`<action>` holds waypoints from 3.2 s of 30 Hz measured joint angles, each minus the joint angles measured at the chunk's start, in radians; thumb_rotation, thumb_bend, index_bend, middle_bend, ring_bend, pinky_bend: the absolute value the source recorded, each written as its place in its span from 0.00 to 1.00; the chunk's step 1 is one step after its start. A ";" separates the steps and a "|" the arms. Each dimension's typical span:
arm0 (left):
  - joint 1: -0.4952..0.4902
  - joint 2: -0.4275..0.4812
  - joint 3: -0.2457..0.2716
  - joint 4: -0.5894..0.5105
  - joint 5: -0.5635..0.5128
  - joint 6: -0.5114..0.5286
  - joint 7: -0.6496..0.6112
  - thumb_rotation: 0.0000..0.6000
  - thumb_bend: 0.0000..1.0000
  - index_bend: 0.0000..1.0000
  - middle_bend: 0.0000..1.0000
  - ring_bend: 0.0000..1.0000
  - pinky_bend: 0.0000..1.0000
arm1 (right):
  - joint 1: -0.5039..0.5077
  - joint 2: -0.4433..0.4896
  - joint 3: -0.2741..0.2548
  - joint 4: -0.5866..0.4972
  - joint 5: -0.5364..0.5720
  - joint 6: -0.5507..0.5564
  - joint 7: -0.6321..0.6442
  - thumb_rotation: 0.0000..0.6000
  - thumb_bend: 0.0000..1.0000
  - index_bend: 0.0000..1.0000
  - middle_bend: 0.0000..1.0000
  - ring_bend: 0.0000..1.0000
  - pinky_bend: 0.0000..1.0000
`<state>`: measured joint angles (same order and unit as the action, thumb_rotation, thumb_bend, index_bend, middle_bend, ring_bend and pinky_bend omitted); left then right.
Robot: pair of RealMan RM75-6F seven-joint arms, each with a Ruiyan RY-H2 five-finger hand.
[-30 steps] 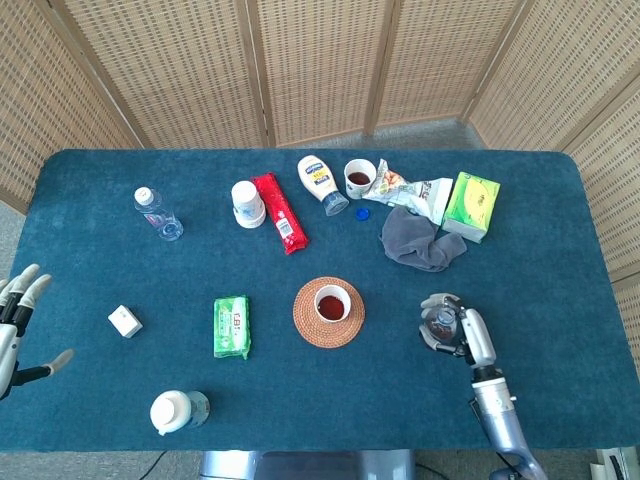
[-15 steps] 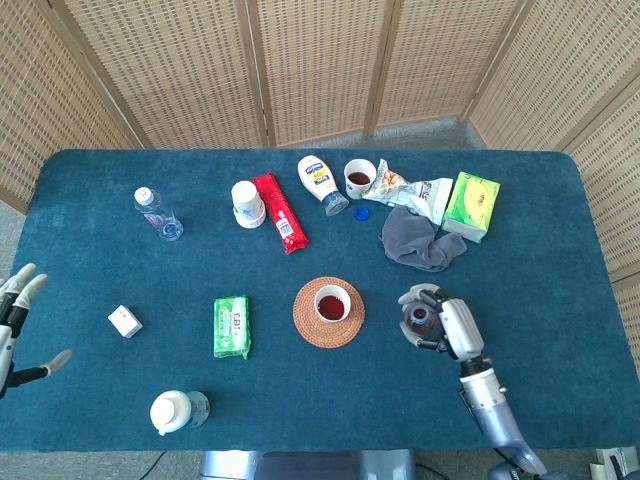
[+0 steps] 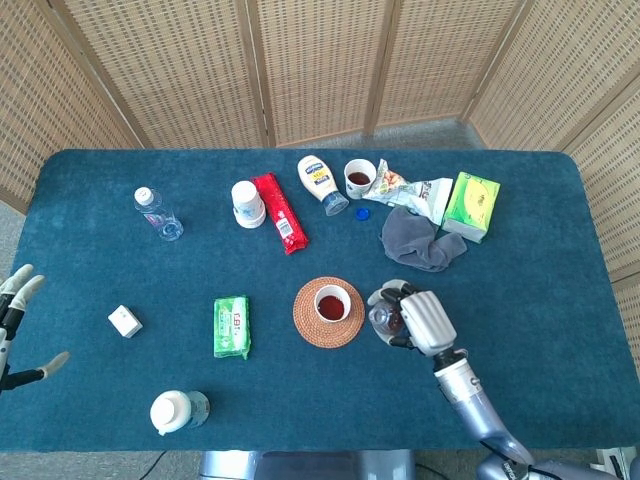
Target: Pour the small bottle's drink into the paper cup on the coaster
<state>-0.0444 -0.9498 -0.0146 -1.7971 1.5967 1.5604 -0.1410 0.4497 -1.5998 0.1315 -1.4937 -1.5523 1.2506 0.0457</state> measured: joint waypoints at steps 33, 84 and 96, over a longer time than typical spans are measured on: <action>-0.002 0.009 0.008 0.012 0.014 -0.001 -0.035 1.00 0.11 0.00 0.00 0.00 0.00 | 0.113 -0.033 0.053 -0.005 0.157 -0.080 -0.536 1.00 0.81 0.42 0.53 0.29 0.72; -0.003 0.020 0.007 0.024 0.010 0.004 -0.078 1.00 0.12 0.00 0.00 0.00 0.00 | 0.209 -0.151 0.046 0.037 0.251 -0.049 -1.051 1.00 0.79 0.40 0.54 0.29 0.73; 0.000 0.019 0.005 0.025 0.009 0.010 -0.078 1.00 0.12 0.00 0.00 0.00 0.00 | 0.224 -0.161 0.039 0.051 0.248 -0.027 -1.132 1.00 0.79 0.40 0.53 0.29 0.73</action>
<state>-0.0448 -0.9305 -0.0092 -1.7718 1.6060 1.5709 -0.2190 0.6732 -1.7610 0.1704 -1.4426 -1.3040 1.2238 -1.0858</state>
